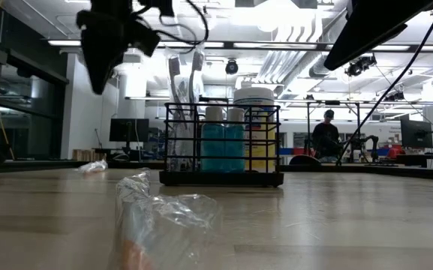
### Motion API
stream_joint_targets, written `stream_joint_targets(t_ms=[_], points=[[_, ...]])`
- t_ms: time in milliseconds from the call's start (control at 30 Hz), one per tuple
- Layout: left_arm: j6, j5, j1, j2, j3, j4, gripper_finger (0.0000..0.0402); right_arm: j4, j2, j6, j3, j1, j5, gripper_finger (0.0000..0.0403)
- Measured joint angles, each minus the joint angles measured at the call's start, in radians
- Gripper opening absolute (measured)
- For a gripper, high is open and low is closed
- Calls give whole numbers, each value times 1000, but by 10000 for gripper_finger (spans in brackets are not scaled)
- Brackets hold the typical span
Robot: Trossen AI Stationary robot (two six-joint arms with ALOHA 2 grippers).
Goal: Pick & Place toothbrushing station
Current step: Put the top orange toothbrush into the wire organizer
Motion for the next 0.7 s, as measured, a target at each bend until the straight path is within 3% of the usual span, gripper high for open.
stream_joint_targets(t_ms=[433,700], points=[[111,16,32,-158,-28,-52,95,14,0,1,0,-5,8,105],[191,53,53,-286,-33,93,60,25,0,7,0,-5,8,105]])
